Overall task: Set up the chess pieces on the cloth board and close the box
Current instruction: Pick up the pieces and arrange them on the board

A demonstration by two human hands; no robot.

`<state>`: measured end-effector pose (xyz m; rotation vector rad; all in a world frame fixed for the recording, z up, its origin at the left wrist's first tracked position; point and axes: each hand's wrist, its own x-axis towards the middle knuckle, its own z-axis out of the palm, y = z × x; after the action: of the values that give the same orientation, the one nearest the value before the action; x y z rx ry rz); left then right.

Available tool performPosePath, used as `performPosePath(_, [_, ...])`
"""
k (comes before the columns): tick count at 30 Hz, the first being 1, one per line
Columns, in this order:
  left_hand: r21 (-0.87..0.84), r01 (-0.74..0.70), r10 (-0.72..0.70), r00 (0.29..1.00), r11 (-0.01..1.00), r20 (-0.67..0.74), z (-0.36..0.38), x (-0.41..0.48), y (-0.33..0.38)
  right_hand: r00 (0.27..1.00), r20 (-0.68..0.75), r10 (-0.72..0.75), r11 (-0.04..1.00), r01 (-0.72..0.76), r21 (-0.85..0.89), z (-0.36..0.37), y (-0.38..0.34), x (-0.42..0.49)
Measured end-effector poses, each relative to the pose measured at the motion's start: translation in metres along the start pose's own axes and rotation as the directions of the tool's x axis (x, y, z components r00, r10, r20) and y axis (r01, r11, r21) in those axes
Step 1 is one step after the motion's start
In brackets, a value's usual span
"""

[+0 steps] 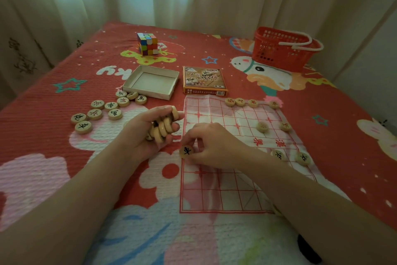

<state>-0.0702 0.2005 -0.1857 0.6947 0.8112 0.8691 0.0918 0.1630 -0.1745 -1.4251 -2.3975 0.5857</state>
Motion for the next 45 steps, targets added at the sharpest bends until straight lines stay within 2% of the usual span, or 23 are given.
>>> performPosePath(3, [0.006, -0.002, 0.002, 1.0, 1.0, 0.007, 0.002, 0.0, 0.002, 0.998, 0.007, -0.065, 0.996, 0.064, 0.06, -0.003, -0.009, -0.007])
performPosePath(9, [0.012, 0.018, -0.018, 0.999, 1.0, 0.031, 0.004, -0.001, -0.001, 0.971, 0.194, -0.137, 0.985, 0.112, 0.131, 0.007, -0.024, -0.033])
performPosePath(21, [0.049, 0.033, -0.036, 0.998, 0.998, 0.055, 0.006, -0.005, -0.003, 0.947, 0.269, -0.177, 0.973, 0.126, 0.195, 0.008, -0.019, -0.041])
performPosePath(23, [0.066, 0.039, -0.045, 0.995, 0.997, 0.084, 0.006, -0.006, -0.004, 0.967, 0.177, -0.183, 0.966, 0.144, 0.214, 0.004, -0.015, -0.039])
performPosePath(26, [0.065, 0.025, -0.034, 0.99, 0.998, 0.14, 0.006, -0.008, -0.004, 0.991, -0.094, -0.092, 0.961, 0.113, 0.251, -0.006, -0.007, -0.029])
performPosePath(29, [0.065, 0.004, -0.015, 0.984, 0.998, 0.18, 0.008, -0.01, -0.006, 0.956, -0.291, 0.036, 0.961, 0.046, 0.271, -0.019, -0.001, -0.018])
performPosePath(34, [0.075, -0.018, 0.0, 0.973, 0.997, 0.232, 0.013, -0.012, -0.009, 0.956, -0.29, 0.029, 0.958, 0.056, 0.282, -0.017, 0.003, -0.012])
performPosePath(41, [0.056, 0.013, -0.032, 0.941, 0.998, 0.337, 0.009, -0.01, -0.014, 0.913, -0.407, 0.024, 0.941, 0.116, 0.318, -0.004, -0.001, -0.015])
performPosePath(45, [0.055, -0.013, -0.003, 0.958, 0.998, 0.288, 0.011, -0.007, -0.014, 0.88, -0.473, 0.048, 0.948, 0.109, 0.299, -0.007, -0.001, -0.014])
